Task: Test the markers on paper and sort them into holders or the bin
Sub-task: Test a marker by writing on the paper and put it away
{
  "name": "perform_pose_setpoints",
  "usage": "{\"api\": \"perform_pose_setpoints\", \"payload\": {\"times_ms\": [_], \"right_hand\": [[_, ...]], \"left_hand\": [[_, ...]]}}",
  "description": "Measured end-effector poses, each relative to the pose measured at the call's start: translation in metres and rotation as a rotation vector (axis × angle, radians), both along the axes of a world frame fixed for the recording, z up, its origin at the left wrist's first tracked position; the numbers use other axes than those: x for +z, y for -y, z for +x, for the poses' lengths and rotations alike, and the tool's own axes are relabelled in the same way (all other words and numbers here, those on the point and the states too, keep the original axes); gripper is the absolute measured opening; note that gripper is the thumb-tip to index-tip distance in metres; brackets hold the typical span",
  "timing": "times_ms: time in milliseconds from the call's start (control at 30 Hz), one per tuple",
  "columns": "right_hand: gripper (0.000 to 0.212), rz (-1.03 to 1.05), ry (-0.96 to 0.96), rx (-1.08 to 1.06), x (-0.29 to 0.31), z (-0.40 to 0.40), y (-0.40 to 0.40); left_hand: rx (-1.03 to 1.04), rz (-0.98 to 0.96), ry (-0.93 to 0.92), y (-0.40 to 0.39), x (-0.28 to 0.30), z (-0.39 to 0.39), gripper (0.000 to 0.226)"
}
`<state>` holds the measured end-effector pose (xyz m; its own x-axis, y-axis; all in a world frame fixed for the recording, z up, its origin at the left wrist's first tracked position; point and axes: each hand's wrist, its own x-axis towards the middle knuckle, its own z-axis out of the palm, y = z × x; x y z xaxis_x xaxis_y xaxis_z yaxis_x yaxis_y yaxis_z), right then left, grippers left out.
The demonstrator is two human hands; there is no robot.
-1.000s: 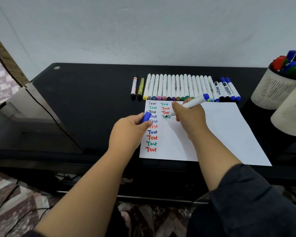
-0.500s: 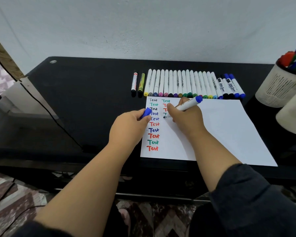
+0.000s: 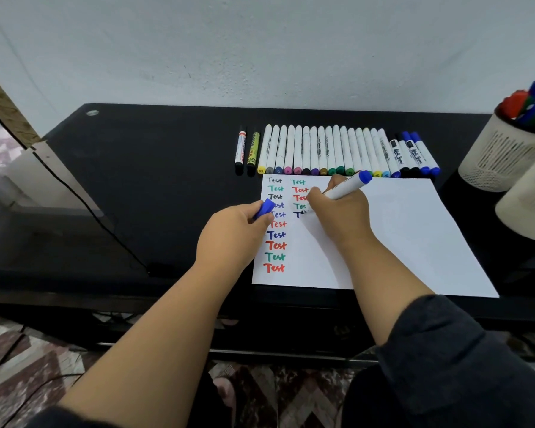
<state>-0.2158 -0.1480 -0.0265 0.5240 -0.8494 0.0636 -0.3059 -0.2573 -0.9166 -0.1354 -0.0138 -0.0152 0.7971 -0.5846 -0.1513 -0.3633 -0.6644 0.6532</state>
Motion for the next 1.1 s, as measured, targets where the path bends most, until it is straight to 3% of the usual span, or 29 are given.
{"api": "perform_pose_setpoints", "payload": {"times_ms": [1100], "right_hand": [[0.033,-0.027,-0.015,-0.065,0.0012,-0.0029,-0.0009]], "left_hand": [[-0.026,0.000,-0.016,-0.0007,0.0018,-0.0022,0.045]]}}
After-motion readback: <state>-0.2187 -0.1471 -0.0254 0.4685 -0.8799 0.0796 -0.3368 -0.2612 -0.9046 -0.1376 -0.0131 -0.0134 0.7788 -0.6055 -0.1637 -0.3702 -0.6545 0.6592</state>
